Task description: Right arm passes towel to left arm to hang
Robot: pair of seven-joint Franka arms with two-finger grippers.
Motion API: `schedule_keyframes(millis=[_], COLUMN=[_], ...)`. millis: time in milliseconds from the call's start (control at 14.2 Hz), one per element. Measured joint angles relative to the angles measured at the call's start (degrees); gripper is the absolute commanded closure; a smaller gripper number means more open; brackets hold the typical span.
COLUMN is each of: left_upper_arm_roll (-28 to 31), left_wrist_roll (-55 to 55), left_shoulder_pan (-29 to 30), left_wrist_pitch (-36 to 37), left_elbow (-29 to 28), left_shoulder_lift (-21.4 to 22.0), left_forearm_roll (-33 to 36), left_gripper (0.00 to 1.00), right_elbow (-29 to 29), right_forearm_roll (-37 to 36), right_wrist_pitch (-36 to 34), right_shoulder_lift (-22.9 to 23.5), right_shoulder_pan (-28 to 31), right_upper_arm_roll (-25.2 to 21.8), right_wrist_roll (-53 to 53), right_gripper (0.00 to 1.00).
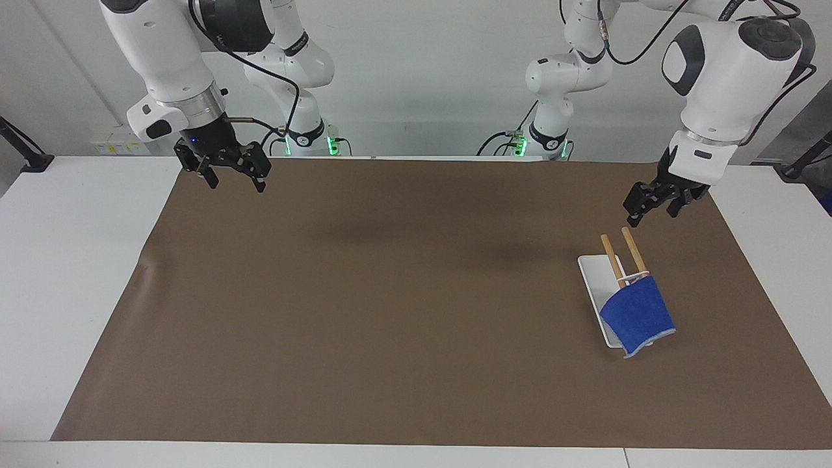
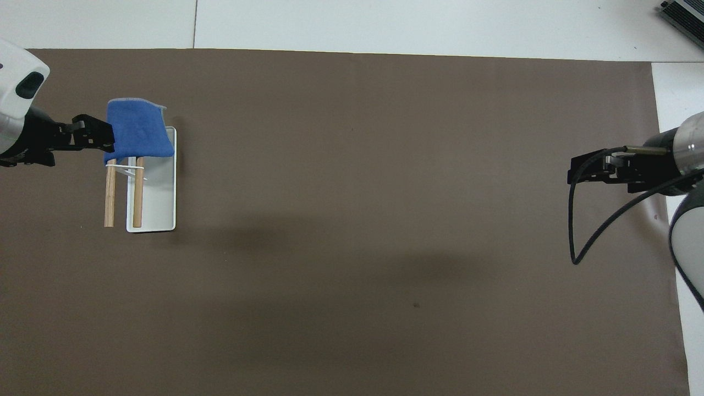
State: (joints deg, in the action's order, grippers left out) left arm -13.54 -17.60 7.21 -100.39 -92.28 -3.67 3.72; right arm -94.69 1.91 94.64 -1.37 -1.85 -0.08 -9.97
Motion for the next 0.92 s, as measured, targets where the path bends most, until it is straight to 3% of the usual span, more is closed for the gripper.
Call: schedule_keyframes(millis=[494, 917], left_upper_arm_roll=[0.33, -0.38], left_wrist_roll=[4.19, 6.64], left_shoulder_pan=[0.65, 0.54], left_wrist_pitch=[-0.37, 4.81], left_elbow=[-0.44, -0.45], left_shoulder_lift=[0.14, 1.92], left_forearm_roll=[0.00, 0.00], left_gripper=[0.00, 0.00], right_elbow=[0.00, 0.00], right_forearm_roll=[0.00, 0.00], right_wrist_pitch=[0.00, 0.00], right_shoulder_lift=[0.00, 0.02], right_shoulder_pan=[0.00, 0.00], right_upper_arm_roll=[0.00, 0.00], right_wrist_roll=[0.00, 0.00], right_gripper=[0.00, 0.00])
